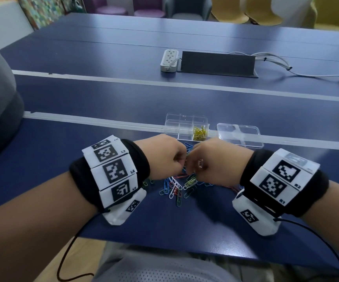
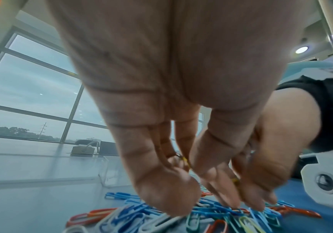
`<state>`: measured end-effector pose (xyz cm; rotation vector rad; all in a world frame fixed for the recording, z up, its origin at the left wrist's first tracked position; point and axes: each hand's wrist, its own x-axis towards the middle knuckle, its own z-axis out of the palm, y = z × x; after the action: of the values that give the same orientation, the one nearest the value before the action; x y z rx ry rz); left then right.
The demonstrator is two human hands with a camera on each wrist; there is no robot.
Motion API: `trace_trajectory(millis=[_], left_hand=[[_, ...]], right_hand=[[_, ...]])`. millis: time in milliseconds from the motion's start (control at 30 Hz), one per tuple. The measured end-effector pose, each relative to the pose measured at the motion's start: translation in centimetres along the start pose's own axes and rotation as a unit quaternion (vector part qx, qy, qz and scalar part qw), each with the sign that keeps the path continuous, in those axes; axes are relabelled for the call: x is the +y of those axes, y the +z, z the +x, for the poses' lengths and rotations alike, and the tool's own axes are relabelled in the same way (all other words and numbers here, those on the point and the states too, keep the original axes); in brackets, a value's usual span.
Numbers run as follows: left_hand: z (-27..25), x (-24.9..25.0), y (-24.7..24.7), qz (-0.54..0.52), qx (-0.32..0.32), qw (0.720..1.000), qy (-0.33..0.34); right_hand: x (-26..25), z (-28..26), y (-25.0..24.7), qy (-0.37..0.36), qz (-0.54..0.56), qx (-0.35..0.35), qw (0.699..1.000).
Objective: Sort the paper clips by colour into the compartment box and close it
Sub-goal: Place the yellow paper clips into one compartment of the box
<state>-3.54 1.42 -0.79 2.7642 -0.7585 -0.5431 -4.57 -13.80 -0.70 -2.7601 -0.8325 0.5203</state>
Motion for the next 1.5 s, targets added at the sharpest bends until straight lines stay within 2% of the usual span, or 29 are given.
trace_trajectory(millis=[133, 300, 600, 767, 933, 1033, 1133, 1500], left_hand=[[0.9, 0.1, -0.1, -0.015, 0.015, 1.0, -0.012], [1.6, 0.1, -0.6, -0.061, 0.067, 0.995, -0.034], [3.8, 0.4, -1.3, -0.054, 0.109, 0.992, -0.036], [5.2, 0.6, -1.8, -0.068, 0.145, 0.986, -0.038], [7.1, 0.9, -2.6, -0.081, 0.178, 0.978, -0.075], [7.9, 1.4, -2.9, -0.086, 0.179, 0.976, -0.089], [8.3, 1.7, -2.9, -0.091, 0.161, 0.977, -0.104], [6.7, -0.2, -3.2, -0.111, 0.15, 0.977, -0.105]], right_hand=[[-0.6, -0.3, 0.4, -0.022, -0.012, -0.021, 0.999], [-0.5, 0.2, 0.4, -0.026, -0.012, -0.026, 0.999], [1.2, -0.1, -0.3, 0.041, 0.107, -0.022, 0.993], [1.9, -0.2, -1.5, 0.073, 0.086, 0.031, 0.993], [4.3, 1.0, -3.7, 0.181, 0.151, 0.125, 0.964], [5.4, 2.4, -4.4, 0.233, 0.196, 0.157, 0.94], [5.7, 3.7, -4.7, 0.259, 0.197, 0.156, 0.933], [5.9, 4.5, -4.0, 0.236, 0.232, 0.146, 0.932]])
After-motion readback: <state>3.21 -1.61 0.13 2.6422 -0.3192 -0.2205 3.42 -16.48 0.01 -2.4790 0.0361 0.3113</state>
